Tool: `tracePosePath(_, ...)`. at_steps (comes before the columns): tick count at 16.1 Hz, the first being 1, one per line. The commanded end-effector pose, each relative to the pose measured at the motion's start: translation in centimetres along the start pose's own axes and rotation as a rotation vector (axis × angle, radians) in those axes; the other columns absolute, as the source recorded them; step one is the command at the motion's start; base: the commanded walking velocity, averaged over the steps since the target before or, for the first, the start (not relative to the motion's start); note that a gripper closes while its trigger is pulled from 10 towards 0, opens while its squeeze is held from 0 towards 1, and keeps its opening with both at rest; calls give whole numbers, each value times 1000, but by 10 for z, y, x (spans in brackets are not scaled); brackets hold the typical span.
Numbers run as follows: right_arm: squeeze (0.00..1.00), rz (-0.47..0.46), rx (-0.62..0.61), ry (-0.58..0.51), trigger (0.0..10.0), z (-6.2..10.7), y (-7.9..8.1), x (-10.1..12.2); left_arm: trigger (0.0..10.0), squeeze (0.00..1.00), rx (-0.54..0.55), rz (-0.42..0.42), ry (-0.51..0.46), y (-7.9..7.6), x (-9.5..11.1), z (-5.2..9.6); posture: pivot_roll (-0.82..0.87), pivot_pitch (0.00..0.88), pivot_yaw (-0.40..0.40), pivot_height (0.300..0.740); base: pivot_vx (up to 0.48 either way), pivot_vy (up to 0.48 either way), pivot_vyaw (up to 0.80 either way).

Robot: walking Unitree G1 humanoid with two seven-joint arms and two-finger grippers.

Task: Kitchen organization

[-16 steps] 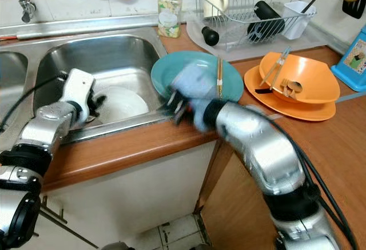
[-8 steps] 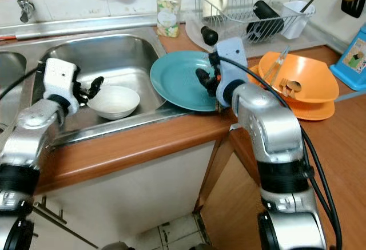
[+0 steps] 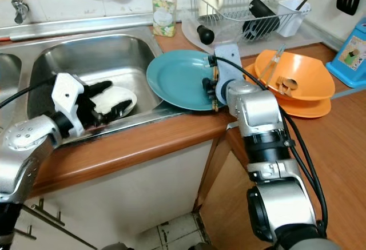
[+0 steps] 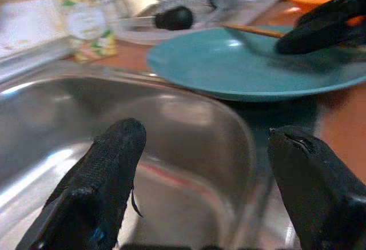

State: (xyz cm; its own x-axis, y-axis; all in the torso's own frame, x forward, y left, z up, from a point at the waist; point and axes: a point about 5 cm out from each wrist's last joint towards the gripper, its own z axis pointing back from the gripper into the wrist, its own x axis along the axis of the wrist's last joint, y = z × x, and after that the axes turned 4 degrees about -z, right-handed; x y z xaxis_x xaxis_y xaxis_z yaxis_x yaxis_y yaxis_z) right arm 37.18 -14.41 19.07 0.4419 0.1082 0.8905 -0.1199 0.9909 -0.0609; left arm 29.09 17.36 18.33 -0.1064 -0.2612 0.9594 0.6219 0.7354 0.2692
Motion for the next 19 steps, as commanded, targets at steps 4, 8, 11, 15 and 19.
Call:
tracePosePath(4, 0, 4, -27, 62, 4510, -12, 0, 1, 10000, 0, -104, -7, 15, -12, 9, 4, -41, 0, -7, 740, 0, 0, 0)
tracePosePath(8, 0, -22, 5, 74, 0, -17, 2, 3, 10000, 0, -120, -9, 24, -13, 11, 5, -43, 0, -7, 740, 0, 0, 0)
tracePosePath(11, 0, -38, 20, 75, 0, -19, 3, 2, 10000, 0, -120, -6, 33, -15, 10, 4, -43, 0, -7, 740, 0, 0, 0)
tracePosePath(15, 0, -46, 39, 67, 0, -19, 4, 3, 10000, 0, -111, -2, 35, -14, 9, 4, -49, 0, -6, 740, 0, 0, 0)
tracePosePath(19, 0, -70, 57, 58, 0, -19, 5, 4, 10000, 0, -107, 2, 37, -14, 9, 3, -48, 0, -2, 740, 0, 0, 0)
